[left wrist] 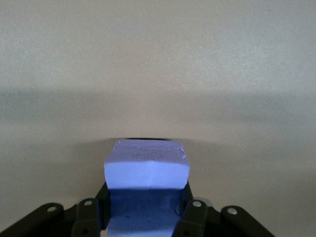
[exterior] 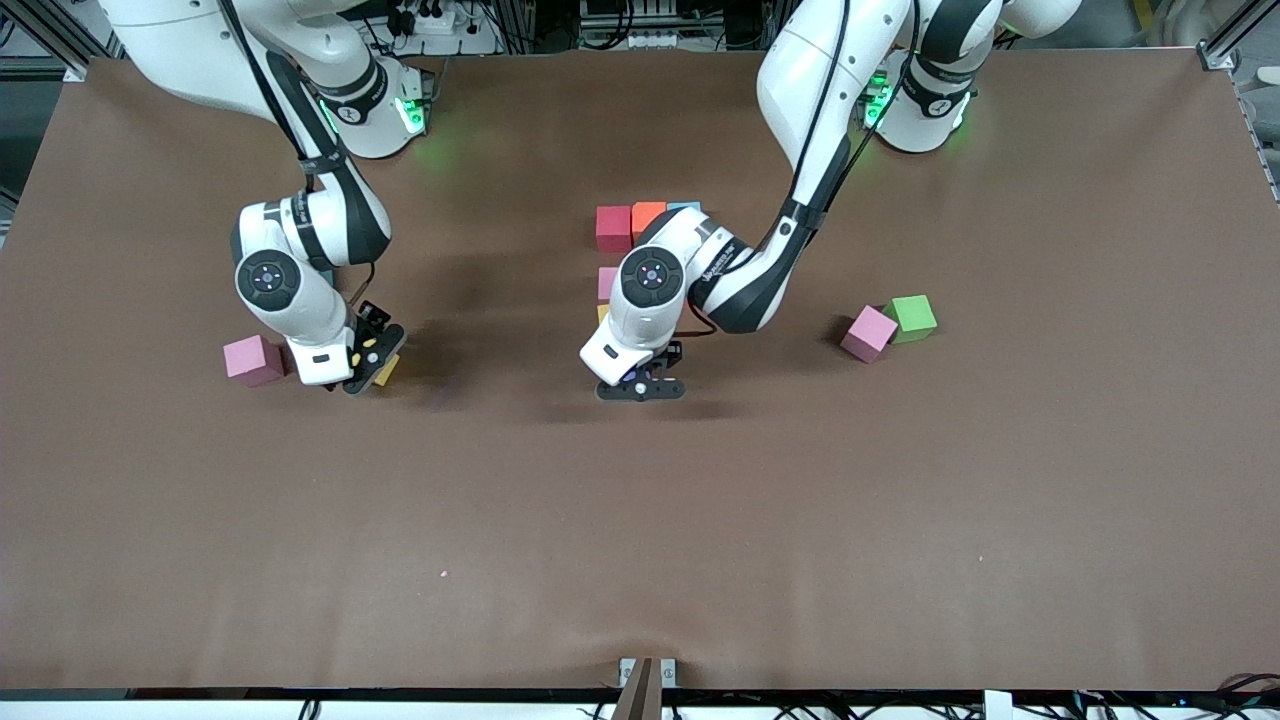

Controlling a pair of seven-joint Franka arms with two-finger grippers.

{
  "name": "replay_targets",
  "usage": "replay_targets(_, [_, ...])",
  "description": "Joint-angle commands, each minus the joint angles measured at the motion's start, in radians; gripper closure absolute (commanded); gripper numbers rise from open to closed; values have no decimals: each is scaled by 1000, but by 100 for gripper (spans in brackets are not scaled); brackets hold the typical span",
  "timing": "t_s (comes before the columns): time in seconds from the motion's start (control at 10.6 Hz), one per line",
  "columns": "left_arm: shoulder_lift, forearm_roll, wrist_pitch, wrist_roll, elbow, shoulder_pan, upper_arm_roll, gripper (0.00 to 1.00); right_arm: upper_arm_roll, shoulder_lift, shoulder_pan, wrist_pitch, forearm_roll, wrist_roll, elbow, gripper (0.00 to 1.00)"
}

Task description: Form number 2 with 11 blocks

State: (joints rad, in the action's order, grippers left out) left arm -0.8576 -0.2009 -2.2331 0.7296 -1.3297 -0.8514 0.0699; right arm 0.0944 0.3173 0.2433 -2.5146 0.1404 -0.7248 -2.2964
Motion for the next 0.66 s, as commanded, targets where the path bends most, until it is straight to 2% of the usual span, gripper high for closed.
replay_targets(0.0, [-18,-31,18,17,33,-28,31,68,-15,11,-27,-24,18,-11,-9,0])
replay_targets(0.28, [-35,-31,1,19,40,-34,30,68,-16,29,-44,-23,15,-8,-9,0])
replay_targets(0.38, [-44,-32,0,20,49,-35,30,68,-16,32,-48,-23,15,-8,-9,8])
replay_targets(0.56, [-46,-35,1,30,56,-38,30,68,-16,31,-47,-21,15,-8,-8,48])
